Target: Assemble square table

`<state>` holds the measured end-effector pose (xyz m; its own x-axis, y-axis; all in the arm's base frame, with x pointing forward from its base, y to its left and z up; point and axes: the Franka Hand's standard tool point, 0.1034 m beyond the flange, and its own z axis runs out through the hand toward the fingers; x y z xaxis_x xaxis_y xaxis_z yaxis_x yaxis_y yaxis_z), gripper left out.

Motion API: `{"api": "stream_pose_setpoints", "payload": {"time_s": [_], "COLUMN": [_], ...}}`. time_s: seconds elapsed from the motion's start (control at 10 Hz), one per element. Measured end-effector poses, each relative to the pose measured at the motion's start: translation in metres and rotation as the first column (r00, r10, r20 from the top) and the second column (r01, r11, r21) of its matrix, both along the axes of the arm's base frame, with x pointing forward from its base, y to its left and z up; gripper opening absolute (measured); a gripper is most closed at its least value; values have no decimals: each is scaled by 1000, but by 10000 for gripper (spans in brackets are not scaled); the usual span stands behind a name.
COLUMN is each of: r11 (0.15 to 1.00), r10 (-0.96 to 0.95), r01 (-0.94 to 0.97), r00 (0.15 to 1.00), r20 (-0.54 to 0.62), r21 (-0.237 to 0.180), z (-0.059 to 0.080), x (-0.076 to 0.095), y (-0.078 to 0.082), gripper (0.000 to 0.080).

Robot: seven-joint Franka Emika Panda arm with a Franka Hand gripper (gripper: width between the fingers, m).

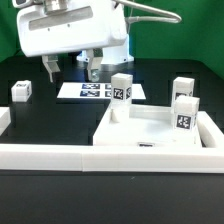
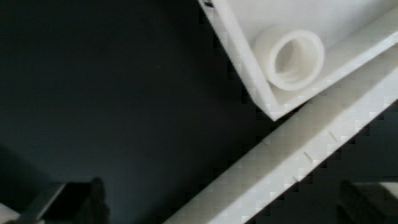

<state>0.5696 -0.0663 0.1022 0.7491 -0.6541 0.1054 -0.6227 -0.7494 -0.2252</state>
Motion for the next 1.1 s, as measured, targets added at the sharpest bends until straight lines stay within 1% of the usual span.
{"api": "stream_pose_setpoints", "payload": {"time_s": [0.1,0.3,0.4,0.5,0.6,0.7,0.8,0.9,1.0,1.1], "r11": [995,977,980,975,974,972,964,966,970,967], "r10": [96,208,194,218,224,233,261,258,242,235], "r01": [-96,-207,-193,-217,-225,-234,-263,-259,-244,-243], "r00": [995,978,981,976,974,971,963,961,963,967], "r20": [7,13,12,10,-16,-51,-69,-103,-116,-100], "r21": [-25,-56,-53,-54,-33,-12,-22,-2,-4,-75], "z": [0,0,-1,-4,-16,-24,-31,-40,-43,-44], "x": [0,0,-1,-6,-29,-52,-74,-101,-114,-117], "y": [1,-2,-2,-8,-27,-45,-63,-89,-119,-136], "gripper": [649,649,649,649,649,649,649,649,649,649]}}
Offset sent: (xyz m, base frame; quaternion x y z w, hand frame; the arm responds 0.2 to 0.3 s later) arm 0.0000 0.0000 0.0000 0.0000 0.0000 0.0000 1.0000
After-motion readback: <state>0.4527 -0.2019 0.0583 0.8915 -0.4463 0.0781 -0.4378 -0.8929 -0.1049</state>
